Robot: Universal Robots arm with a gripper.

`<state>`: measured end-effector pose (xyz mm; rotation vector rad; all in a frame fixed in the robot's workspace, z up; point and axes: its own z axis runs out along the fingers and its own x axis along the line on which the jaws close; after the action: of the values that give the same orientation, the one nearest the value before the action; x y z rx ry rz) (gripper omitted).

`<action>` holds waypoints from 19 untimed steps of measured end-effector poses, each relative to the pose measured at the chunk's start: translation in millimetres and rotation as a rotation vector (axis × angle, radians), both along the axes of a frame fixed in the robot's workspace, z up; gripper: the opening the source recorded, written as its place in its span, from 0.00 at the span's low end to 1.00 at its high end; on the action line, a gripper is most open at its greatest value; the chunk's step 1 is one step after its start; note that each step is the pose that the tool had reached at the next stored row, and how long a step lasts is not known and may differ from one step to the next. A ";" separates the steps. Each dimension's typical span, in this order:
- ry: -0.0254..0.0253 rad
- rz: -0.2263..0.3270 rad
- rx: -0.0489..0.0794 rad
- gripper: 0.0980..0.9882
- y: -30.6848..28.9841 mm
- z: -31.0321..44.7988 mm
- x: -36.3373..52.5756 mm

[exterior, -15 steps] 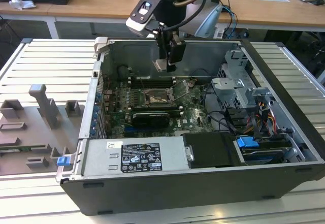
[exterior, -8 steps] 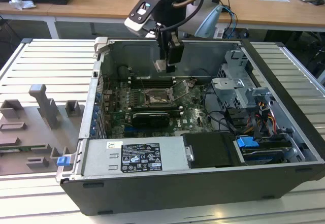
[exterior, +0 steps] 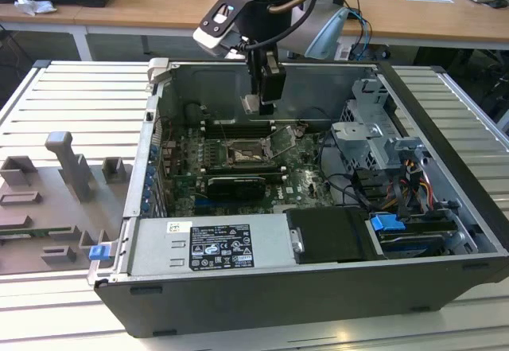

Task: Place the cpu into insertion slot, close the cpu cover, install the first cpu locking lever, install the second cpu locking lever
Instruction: 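Place the cpu into insertion slot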

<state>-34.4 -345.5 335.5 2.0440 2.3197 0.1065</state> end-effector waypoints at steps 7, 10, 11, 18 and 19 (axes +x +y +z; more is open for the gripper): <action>0.0000 -0.043 0.000 0.49 0.0 -1.5 0.0; 0.0000 -0.063 0.000 0.49 0.0 -2.2 0.0; 0.0000 -0.069 0.000 0.49 0.0 -2.4 0.0; 0.0000 -0.118 0.000 0.49 0.0 -4.1 0.0; 0.0000 -0.123 0.000 0.49 0.0 -4.3 0.0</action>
<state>-34.4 -345.5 331.2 2.1802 2.1864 0.1015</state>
